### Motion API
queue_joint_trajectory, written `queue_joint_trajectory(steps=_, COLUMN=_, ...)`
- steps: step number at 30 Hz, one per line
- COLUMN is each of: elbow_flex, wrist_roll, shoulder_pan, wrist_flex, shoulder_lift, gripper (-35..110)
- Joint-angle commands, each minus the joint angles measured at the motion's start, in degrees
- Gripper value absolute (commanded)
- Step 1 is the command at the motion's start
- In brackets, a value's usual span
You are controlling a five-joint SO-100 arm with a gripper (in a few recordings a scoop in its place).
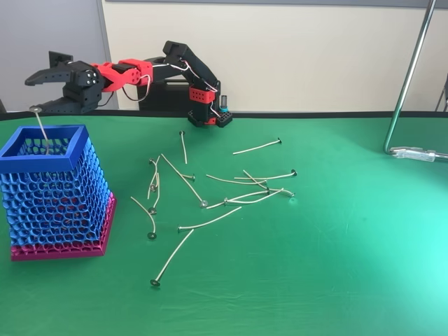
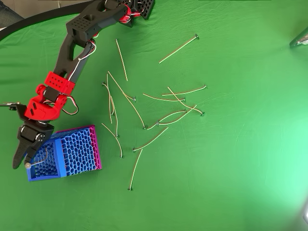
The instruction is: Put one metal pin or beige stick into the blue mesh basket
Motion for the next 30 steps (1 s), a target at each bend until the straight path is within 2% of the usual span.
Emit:
queue_joint_trajectory(steps=1, elbow_flex=-1.05, wrist_roll=-4.48, shoulder_pan=0.00, wrist_flex=0.35, shoulder_lift=4.75, gripper=26)
queue_joint_trajectory(steps=3, elbow_flex=0.35, wrist_roll=-14.50, shoulder_pan=-0.70, wrist_flex=-1.67, shoulder_lift=4.48, gripper=27)
queue_joint_trajectory(steps=7, elbow_flex=8.79, wrist_roll=-34.28, shoulder_pan=-2.20, wrist_flex=-16.00, shoulder_lift=5.10, gripper=26)
queue_joint_trajectory(steps=13, elbow_flex=15.29, wrist_roll=-46.49, shoulder_pan=-4.39, wrist_flex=-16.08, shoulder_lift=11.07, gripper=26)
queue_joint_trajectory(steps=18, elbow_flex=20.21, wrist_roll=-44.03, shoulder_pan=-4.92, wrist_flex=-16.08, shoulder_lift=16.17, gripper=23)
queue_joint_trajectory(steps=21, elbow_flex=21.27, wrist_roll=-38.76, shoulder_pan=-4.75, wrist_flex=-15.38, shoulder_lift=18.28, gripper=18)
queue_joint_trajectory(steps=26, elbow_flex=21.53, wrist_roll=-26.72, shoulder_pan=-4.48, wrist_flex=-6.24, shoulder_lift=23.73, gripper=8)
queue_joint_trajectory(steps=30, elbow_flex=27.77, wrist_roll=-22.50, shoulder_pan=-5.36, wrist_flex=-5.89, shoulder_lift=29.00, gripper=1)
